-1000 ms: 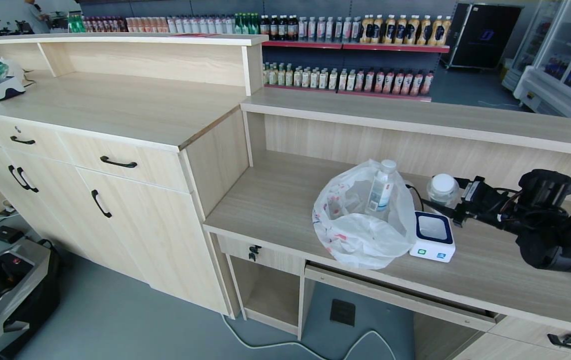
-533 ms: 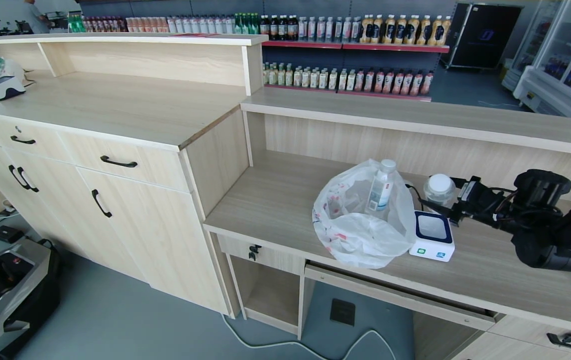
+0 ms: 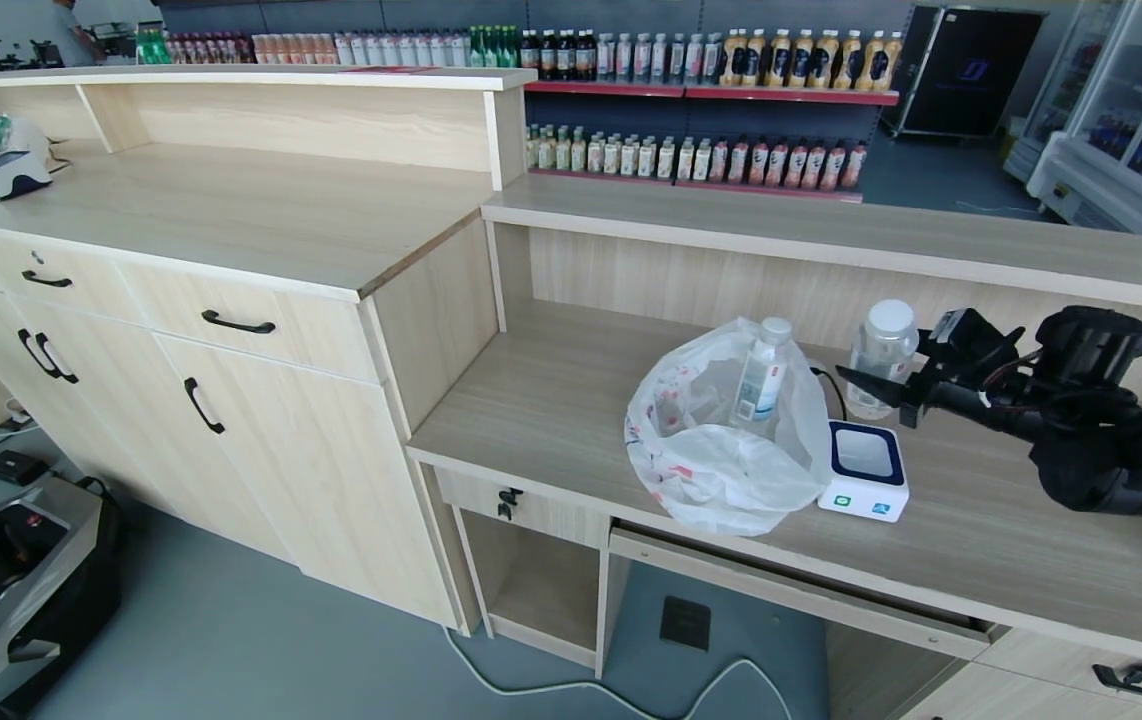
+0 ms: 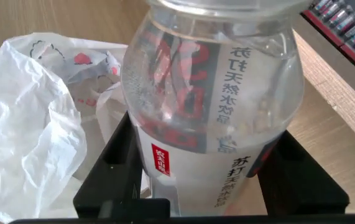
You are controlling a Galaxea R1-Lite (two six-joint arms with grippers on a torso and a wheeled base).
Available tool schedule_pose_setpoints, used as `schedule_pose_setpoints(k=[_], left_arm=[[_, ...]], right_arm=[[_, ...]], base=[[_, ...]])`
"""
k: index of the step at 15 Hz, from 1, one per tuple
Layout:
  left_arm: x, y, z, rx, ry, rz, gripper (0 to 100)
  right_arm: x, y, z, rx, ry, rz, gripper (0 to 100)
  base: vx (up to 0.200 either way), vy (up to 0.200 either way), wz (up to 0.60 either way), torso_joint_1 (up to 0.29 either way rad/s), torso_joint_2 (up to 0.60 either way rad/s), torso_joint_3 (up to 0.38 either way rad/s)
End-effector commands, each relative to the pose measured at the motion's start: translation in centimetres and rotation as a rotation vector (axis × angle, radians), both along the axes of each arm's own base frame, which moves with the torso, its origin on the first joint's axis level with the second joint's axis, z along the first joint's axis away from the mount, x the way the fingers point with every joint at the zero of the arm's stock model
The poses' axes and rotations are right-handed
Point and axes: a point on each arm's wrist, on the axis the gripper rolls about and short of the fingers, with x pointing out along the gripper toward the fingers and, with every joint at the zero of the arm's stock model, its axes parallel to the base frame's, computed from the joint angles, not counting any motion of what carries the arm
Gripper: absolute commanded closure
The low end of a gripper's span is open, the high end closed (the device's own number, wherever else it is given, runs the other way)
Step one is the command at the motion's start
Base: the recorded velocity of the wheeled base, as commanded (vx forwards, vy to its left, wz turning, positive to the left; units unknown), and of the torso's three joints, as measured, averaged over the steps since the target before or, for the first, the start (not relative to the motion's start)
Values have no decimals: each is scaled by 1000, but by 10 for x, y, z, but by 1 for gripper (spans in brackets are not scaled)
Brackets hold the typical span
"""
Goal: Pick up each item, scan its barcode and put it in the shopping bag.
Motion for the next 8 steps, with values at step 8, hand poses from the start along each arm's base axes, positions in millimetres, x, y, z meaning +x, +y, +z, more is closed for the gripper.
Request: schedule_pose_setpoints(k=[8], left_arm=[[0,0,0,-1,0,1,0]], right_arm=[[-150,22,129,628,316,-777,100]], base=[[0,0,0,0,0,0]])
